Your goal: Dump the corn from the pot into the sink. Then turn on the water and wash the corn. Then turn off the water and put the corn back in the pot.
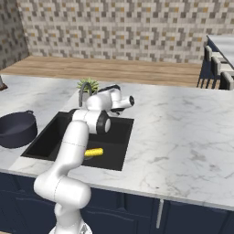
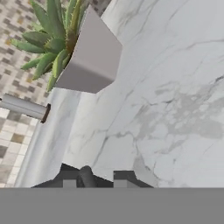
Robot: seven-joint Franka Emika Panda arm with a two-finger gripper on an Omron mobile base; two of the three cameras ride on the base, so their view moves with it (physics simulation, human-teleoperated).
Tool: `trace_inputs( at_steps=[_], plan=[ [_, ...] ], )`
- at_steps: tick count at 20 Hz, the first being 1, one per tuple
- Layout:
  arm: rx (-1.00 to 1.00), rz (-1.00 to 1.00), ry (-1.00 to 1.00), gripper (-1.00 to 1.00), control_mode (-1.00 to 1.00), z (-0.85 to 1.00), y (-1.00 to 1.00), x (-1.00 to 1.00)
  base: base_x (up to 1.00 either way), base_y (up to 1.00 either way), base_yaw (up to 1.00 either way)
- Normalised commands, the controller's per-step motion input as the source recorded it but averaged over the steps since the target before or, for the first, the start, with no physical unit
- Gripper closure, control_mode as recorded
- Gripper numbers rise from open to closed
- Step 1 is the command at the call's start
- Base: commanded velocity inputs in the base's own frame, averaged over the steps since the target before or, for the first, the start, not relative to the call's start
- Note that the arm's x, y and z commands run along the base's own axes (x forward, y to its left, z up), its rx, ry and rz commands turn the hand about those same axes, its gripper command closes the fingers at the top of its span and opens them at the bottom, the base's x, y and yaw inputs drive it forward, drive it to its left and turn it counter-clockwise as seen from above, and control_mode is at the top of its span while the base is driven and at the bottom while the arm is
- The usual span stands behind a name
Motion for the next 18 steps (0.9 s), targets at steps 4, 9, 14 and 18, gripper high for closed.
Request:
trace_inputs(
  at_steps=[4, 9, 14, 18],
  plan=[
    [0.0, 0.04, 0.0, 1.0, -1.0, -1.0, -0.56, -0.42, 0.0, 0.0, 0.0],
    [0.0, 0.05, -0.01, 1.0, -1.0, -1.0, -0.15, -0.21, 0.0, 0.0, 0.0],
    [0.0, 0.03, 0.02, 1.0, -1.0, -0.32, 0.0, -0.01, 0.0, 0.0, 0.0],
    [0.0, 0.0, 0.0, 1.0, -1.0, -0.03, -0.03, -0.03, 0.0, 0.0, 0.0]
  ],
)
